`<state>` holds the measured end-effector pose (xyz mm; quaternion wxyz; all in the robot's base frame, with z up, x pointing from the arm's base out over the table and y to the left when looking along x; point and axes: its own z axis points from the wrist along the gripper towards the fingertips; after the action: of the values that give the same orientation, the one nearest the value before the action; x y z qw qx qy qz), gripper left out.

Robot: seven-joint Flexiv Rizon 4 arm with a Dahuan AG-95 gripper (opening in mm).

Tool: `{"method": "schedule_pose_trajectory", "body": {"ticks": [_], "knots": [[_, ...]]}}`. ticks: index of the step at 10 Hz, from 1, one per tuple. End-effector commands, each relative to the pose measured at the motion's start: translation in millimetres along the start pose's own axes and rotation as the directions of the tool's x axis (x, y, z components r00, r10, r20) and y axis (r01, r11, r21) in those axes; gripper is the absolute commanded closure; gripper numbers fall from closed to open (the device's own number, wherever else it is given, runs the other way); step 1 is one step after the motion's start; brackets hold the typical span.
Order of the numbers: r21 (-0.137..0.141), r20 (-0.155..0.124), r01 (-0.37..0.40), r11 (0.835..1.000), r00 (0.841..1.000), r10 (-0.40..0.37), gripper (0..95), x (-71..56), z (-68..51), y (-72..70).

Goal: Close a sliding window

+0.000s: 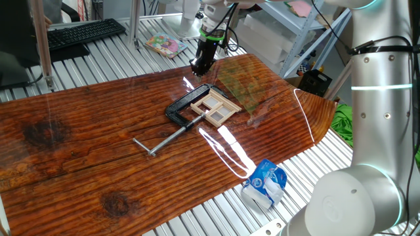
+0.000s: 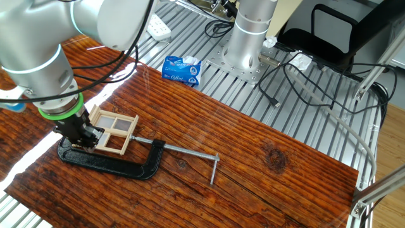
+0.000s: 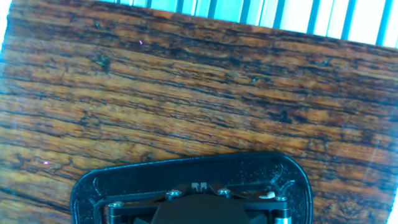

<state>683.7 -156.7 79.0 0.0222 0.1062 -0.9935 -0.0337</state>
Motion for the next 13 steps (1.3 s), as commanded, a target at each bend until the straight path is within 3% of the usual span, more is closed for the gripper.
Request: {"method": "schedule_pose_trajectory", "body": {"ticks": [1, 3, 11, 13], "knots": [[0.033, 0.000, -0.031, 0.999, 1.000, 0.031, 95.0, 0.6, -0.1, -1.3], [0.066, 0.018, -0.074, 0.995, 0.997, 0.073, 95.0, 0.6, -0.1, -1.3], [0.084, 0.071, -0.214, 0.973, 0.975, 0.208, 95.0, 0.6, -0.1, -1.3], [0.090, 0.068, -0.209, 0.974, 0.977, 0.203, 95.0, 0.6, -0.1, -1.3]]}}
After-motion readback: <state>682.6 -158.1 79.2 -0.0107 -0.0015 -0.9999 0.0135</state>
